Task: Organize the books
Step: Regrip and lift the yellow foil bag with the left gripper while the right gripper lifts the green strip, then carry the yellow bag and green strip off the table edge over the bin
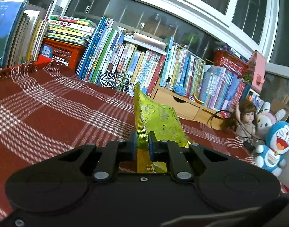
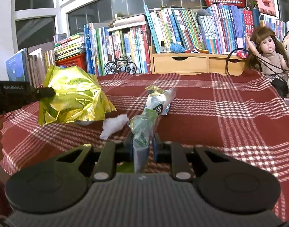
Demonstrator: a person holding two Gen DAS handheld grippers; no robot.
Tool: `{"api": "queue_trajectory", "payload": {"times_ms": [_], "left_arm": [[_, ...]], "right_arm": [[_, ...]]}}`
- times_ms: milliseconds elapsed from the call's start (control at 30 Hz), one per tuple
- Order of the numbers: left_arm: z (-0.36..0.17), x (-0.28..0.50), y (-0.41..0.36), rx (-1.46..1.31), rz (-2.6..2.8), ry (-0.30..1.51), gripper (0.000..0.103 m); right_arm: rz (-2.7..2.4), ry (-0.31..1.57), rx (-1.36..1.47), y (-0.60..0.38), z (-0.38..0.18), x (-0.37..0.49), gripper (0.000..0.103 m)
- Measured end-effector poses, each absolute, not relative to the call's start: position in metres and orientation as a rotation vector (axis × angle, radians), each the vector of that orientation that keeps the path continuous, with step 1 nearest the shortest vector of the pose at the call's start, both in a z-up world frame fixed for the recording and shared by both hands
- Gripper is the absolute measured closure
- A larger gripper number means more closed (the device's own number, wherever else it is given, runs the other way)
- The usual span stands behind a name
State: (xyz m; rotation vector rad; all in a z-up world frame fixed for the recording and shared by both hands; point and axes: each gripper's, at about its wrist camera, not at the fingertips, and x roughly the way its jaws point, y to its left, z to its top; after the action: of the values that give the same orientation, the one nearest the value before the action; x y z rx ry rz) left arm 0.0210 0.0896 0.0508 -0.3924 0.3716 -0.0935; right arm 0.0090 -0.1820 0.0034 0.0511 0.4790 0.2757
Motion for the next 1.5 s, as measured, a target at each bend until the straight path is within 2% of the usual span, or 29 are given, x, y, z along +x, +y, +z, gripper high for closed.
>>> {"api": "queue_trajectory", "payload": {"times_ms": [67, 100, 133, 200, 333, 500, 733, 1033, 1167, 1400, 1433, 1500], "left_arm": [[0.047, 0.015, 0.090, -0.402, -0.098, 0.384, 0.086], [0.043, 0.013, 0.090, -0.398, -0.097, 0.393, 0.074], [0.039, 0.013, 0.089, -0.390, -0.087, 0.405, 0.054], [0.029, 0.014, 0.089, -0.389, -0.049, 0.424, 0.039], [0.007, 0.026, 0.098, -0.469, -0.047, 0.531, 0.027], [-0.010, 0.033, 0.112, -0.604, -0.086, 0.561, 0.020], [-0.014, 0.040, 0.116, -0.677, -0.127, 0.573, 0.018], [-0.016, 0.049, 0.115, -0.717, -0.193, 0.583, 0.017], [-0.016, 0.050, 0.114, -0.718, -0.194, 0.578, 0.020], [-0.016, 0.039, 0.114, -0.679, -0.124, 0.540, 0.082], [-0.013, 0.036, 0.117, -0.695, -0.135, 0.524, 0.087], [-0.007, 0.033, 0.120, -0.706, -0.149, 0.504, 0.088]], "right_arm": [[0.276, 0.481, 0.039, -0.182, 0.002, 0.005, 0.079], [0.274, 0.482, 0.030, -0.181, 0.001, 0.004, 0.078], [0.270, 0.483, 0.019, -0.180, 0.000, 0.003, 0.078], [0.264, 0.486, 0.009, -0.179, -0.003, 0.002, 0.078], [0.264, 0.489, 0.012, -0.177, -0.005, 0.004, 0.078], [0.284, 0.449, -0.014, -0.168, 0.000, 0.013, 0.078], [0.354, 0.387, -0.056, -0.141, 0.014, 0.047, 0.078], [0.408, 0.380, -0.352, -0.077, -0.004, 0.054, 0.079], [0.391, 0.371, -0.420, -0.066, -0.019, 0.050, 0.080], [0.372, 0.376, -0.369, -0.076, -0.018, 0.052, 0.080], [0.367, 0.374, -0.365, -0.077, -0.017, 0.052, 0.080], [0.368, 0.373, -0.356, -0.082, -0.016, 0.050, 0.080]]}}
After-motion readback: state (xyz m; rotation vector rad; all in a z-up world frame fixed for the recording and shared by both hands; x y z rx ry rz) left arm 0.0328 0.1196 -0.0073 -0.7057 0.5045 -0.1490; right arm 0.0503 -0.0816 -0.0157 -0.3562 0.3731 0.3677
